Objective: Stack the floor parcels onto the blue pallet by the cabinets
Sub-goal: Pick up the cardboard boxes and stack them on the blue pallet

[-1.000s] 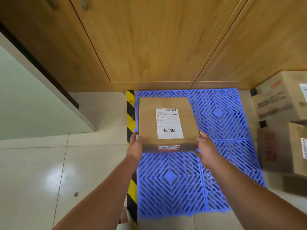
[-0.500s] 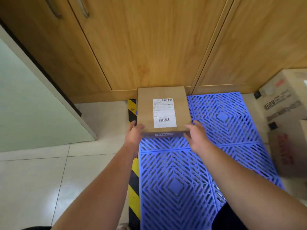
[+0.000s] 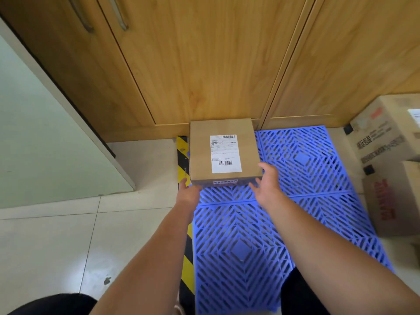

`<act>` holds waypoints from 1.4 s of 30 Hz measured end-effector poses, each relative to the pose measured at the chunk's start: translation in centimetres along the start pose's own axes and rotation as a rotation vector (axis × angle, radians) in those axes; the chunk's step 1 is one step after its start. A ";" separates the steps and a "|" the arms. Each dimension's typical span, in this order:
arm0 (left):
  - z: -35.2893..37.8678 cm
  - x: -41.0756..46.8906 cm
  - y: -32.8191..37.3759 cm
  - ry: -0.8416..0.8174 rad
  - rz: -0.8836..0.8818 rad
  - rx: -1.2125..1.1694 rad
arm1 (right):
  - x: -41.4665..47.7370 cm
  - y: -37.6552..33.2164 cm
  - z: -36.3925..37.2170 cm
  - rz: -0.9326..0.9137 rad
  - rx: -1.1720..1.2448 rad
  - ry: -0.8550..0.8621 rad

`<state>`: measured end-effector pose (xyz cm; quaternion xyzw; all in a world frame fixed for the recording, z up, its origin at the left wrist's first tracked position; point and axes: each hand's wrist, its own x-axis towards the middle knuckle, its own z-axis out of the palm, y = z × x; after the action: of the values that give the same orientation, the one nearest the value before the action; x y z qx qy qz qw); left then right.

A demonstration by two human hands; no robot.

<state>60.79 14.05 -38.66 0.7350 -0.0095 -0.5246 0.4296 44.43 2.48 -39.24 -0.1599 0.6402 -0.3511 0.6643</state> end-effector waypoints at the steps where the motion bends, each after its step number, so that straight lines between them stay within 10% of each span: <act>1: -0.4 -0.1 0.5 0.004 -0.009 0.012 | -0.4 0.0 -0.1 0.004 -0.010 -0.003; 24: -6.5 -52.5 22.7 -0.120 -0.205 0.094 | -54.2 -27.9 -11.0 0.279 -0.049 0.061; 42: 27.2 -74.8 19.7 -0.408 -0.077 0.298 | -58.7 -48.5 -46.6 0.225 0.288 0.210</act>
<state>14.57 19.49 28.83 0.6689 -0.1454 -0.6708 0.2854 -9.23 18.87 30.20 0.0467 0.6631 -0.3771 0.6450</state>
